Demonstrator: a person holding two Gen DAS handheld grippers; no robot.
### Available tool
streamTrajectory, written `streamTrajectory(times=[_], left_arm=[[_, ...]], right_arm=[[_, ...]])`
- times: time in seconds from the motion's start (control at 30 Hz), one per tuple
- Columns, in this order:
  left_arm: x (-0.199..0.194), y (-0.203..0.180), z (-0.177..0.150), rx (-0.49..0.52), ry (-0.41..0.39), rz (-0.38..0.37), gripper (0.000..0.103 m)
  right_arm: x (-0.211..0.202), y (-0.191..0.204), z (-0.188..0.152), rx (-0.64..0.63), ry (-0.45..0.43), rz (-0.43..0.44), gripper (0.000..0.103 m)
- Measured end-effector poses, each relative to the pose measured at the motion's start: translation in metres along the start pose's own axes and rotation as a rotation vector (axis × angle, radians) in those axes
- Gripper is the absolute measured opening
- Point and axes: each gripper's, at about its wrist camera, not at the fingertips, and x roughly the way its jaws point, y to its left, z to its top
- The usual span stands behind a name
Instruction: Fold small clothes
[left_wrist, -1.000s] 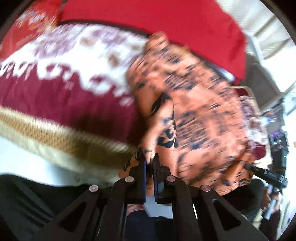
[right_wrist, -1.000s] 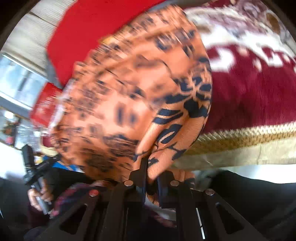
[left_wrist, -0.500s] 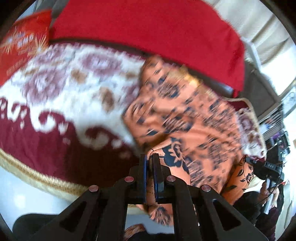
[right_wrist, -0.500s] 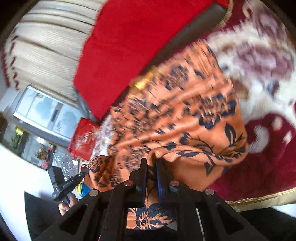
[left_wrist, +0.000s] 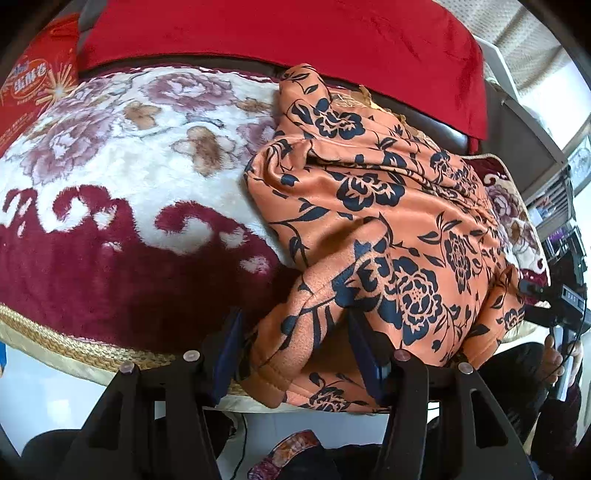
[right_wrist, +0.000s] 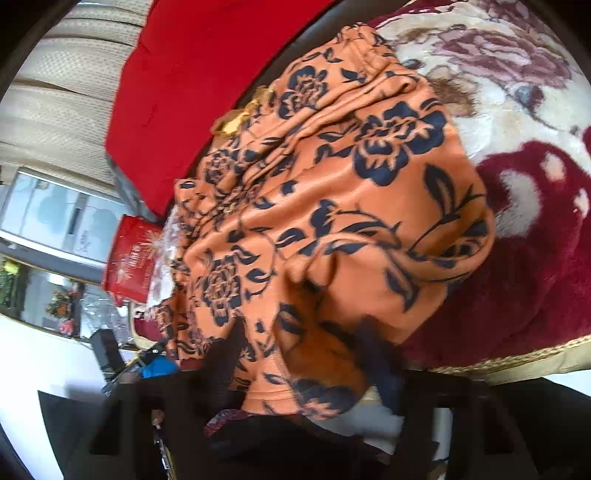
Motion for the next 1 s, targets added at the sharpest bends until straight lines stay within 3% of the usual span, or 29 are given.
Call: streamTrajectory(times=[0.13, 0.2, 0.27, 0.57, 0.6, 0.67, 0.73, 0.77, 0.8, 0.83, 1.0], left_arm=[[-0.018, 0.004, -0.001, 0.022, -0.033, -0.028, 0.058], [-0.027, 0.005, -0.001, 0.043, -0.049, -0.037, 0.058], [-0.025, 0.004, 0.003, 0.059, -0.039, -0.035, 0.06], [0.014, -0.016, 0.005, 0.207, 0.043, -0.058, 0.059], [0.016, -0.014, 0.005, 0.199, 0.045, -0.071, 0.055], [0.015, -0.012, 0.003, 0.199, 0.048, -0.109, 0.012], [0.013, -0.011, 0.002, 0.203, 0.056, -0.111, 0.009], [0.011, -0.011, 0.001, 0.204, 0.056, -0.115, 0.007], [0.006, -0.01, 0.002, 0.191, 0.057, -0.138, 0.007], [0.001, -0.01, 0.003, 0.177, 0.052, -0.164, 0.007], [-0.038, -0.017, 0.032, 0.125, -0.044, -0.284, 0.006]], right_arm=[[0.003, 0.008, -0.004, -0.034, -0.005, -0.026, 0.068], [0.002, 0.012, -0.006, -0.055, -0.001, -0.052, 0.048], [0.005, 0.013, -0.007, -0.063, 0.017, -0.07, 0.035], [0.015, 0.004, -0.009, -0.01, 0.056, -0.062, 0.036], [0.015, 0.005, -0.008, -0.01, 0.06, -0.064, 0.039], [0.015, 0.008, -0.007, -0.02, 0.061, -0.064, 0.053], [0.015, 0.013, -0.009, -0.05, 0.043, -0.049, 0.054], [0.014, 0.019, -0.01, -0.084, 0.037, -0.055, 0.047], [0.013, 0.022, -0.011, -0.105, 0.041, -0.051, 0.027], [0.012, 0.024, -0.012, -0.107, 0.051, -0.034, 0.02], [-0.018, 0.044, 0.0, -0.152, -0.034, 0.04, 0.013]])
